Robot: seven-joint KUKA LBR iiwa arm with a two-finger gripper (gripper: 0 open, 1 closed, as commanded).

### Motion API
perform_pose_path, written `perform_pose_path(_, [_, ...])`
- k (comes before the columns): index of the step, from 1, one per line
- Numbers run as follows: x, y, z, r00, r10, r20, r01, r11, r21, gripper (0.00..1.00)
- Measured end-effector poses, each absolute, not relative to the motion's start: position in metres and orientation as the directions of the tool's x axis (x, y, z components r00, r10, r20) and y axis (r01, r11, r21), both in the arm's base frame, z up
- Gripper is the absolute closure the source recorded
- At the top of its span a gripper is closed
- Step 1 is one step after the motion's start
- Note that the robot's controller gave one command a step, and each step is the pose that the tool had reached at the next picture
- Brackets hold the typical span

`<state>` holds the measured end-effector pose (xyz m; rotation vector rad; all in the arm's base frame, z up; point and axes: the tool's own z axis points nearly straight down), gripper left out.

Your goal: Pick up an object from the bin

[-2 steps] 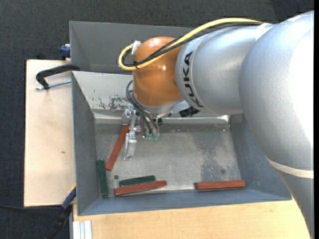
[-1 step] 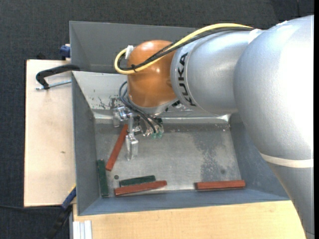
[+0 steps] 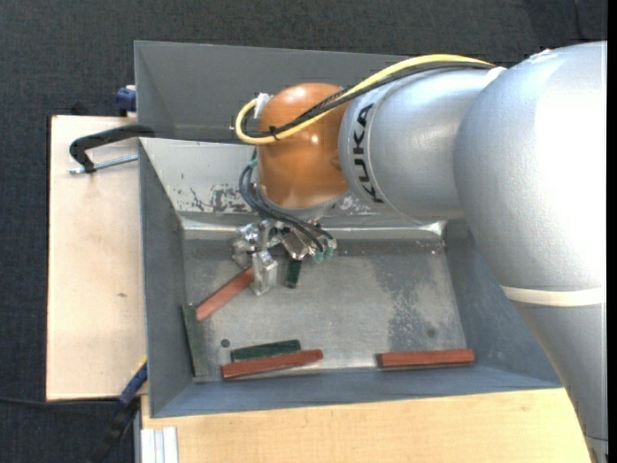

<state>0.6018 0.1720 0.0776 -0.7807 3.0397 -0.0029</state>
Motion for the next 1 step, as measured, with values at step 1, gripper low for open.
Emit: perform_pose_path(1, [0.6017, 0.1719, 0.0775, -0.876, -0.482, -0.002, -0.482, 0.876, -0.002, 1.0])
